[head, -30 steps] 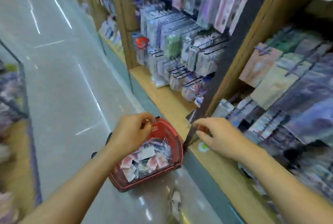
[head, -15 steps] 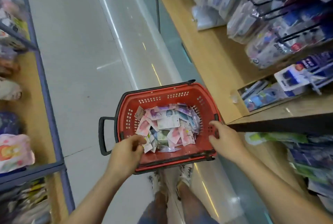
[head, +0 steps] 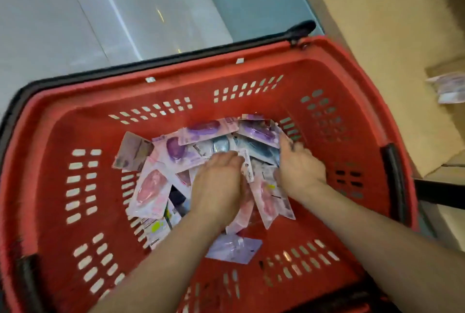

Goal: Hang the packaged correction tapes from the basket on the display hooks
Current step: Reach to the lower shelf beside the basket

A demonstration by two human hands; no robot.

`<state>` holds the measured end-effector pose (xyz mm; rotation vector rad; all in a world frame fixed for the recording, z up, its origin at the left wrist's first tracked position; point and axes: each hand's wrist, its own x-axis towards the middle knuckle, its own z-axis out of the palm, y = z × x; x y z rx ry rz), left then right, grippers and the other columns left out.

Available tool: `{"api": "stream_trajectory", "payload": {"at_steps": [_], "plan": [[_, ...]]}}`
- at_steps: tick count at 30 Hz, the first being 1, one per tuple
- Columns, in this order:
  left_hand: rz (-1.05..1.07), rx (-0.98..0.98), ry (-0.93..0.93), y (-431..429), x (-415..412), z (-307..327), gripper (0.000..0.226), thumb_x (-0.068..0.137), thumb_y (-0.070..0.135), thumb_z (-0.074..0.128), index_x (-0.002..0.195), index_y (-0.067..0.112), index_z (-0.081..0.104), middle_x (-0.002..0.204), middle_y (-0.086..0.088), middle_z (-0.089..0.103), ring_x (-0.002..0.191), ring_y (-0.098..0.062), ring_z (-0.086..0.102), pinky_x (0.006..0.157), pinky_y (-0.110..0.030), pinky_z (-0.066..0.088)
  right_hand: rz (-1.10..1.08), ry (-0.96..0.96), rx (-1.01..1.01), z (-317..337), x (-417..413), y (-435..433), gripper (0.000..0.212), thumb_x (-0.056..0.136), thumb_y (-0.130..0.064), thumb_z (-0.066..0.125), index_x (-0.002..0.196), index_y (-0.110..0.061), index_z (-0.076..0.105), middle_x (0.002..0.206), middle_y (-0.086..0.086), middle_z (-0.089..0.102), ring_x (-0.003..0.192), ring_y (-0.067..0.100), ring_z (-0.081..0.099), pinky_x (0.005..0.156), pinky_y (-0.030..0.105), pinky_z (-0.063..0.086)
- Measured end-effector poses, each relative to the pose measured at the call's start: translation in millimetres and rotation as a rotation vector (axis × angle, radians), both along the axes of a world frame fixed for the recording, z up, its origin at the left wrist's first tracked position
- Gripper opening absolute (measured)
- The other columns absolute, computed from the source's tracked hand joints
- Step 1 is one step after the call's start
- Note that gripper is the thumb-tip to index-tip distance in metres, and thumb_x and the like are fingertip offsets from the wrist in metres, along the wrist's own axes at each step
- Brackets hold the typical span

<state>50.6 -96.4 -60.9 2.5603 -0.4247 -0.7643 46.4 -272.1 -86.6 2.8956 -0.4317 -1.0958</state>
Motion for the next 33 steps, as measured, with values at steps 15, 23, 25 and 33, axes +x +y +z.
{"api": "stream_trajectory", "payload": {"at_steps": [15,23,25,33], "plan": [[0.455,-0.032,0.395,-41,14,-56,0.014,0.094,0.024,0.056,0.1,0.013,0.059,0.09,-0.008,0.067,0.086,-0.03,0.062,0.073,-0.033,0.043,-0.085,-0.14,0.066,-44,18,-5,0.068,0.088,-0.002,0.055,0.145,-0.027,0.026,0.139,0.01,0.038,0.099,0.039,0.065,0.065,0.038,0.041],[1.401,-0.709,0.756,-95,24,-55,0.066,0.069,0.046,0.079,0.118,0.024,0.041,0.095,-0.011,0.061,0.067,-0.021,0.06,0.066,-0.036,0.049,-0.208,-0.242,0.284,12,-1,-9,0.063,0.087,-0.015,0.061,0.135,-0.038,0.026,0.106,0.003,0.066,0.097,0.036,0.064,0.065,0.034,0.039],[1.391,-0.861,0.748,-96,24,-59,0.051,0.078,0.037,0.074,0.118,0.033,0.044,0.102,-0.007,0.066,0.076,-0.021,0.066,0.062,-0.033,0.049,-0.215,-0.199,0.265,20,-6,-13,0.065,0.089,-0.019,0.061,0.136,-0.041,0.023,0.105,0.002,0.065,0.096,0.034,0.065,0.066,0.035,0.042],[1.203,-0.681,0.849,-104,49,-69,0.03,0.093,0.045,0.06,0.086,0.016,0.064,0.085,-0.006,0.07,0.086,-0.028,0.069,0.084,-0.049,0.057,-0.139,-0.032,0.234,25,-25,-8,0.08,0.093,-0.007,0.049,0.149,-0.041,0.004,0.107,0.006,0.064,0.096,0.033,0.066,0.064,0.036,0.043]]}}
